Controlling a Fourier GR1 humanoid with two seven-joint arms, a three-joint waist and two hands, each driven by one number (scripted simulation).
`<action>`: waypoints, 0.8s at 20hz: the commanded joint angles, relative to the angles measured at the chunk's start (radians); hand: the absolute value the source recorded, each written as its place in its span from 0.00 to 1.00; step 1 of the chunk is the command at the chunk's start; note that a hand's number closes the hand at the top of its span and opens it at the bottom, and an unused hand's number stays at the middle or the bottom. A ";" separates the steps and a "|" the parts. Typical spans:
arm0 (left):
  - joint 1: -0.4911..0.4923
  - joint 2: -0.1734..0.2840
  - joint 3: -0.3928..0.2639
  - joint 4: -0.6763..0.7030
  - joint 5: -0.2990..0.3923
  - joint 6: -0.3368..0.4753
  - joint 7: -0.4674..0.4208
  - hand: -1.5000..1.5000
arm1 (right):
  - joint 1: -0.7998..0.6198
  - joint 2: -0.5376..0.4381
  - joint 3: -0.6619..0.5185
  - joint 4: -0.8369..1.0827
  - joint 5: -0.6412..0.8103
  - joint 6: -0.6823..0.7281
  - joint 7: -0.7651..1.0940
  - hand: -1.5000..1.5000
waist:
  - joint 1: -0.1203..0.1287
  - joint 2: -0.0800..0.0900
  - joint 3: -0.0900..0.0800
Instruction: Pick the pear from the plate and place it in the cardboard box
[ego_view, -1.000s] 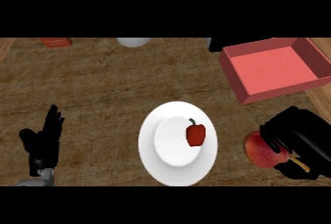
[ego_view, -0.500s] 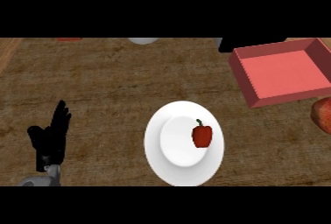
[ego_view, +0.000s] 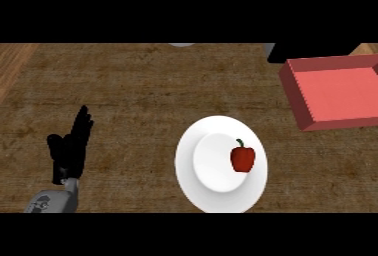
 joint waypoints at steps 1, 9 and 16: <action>-0.020 -0.041 -0.034 0.013 -0.028 0.010 -0.006 0.50 | -0.108 0.166 -0.001 0.212 0.137 0.034 -0.018 1.00 | 0.035 0.007 -0.001; -0.028 -0.007 0.001 0.046 -0.014 -0.040 -0.015 0.50 | -0.269 0.391 -0.017 0.592 0.265 0.062 -0.088 1.00 | 0.040 0.012 0.000; -0.064 -0.037 -0.003 0.041 -0.027 -0.012 -0.004 0.50 | -0.349 0.539 -0.010 0.790 0.300 0.189 -0.120 0.00 | 0.051 0.018 0.002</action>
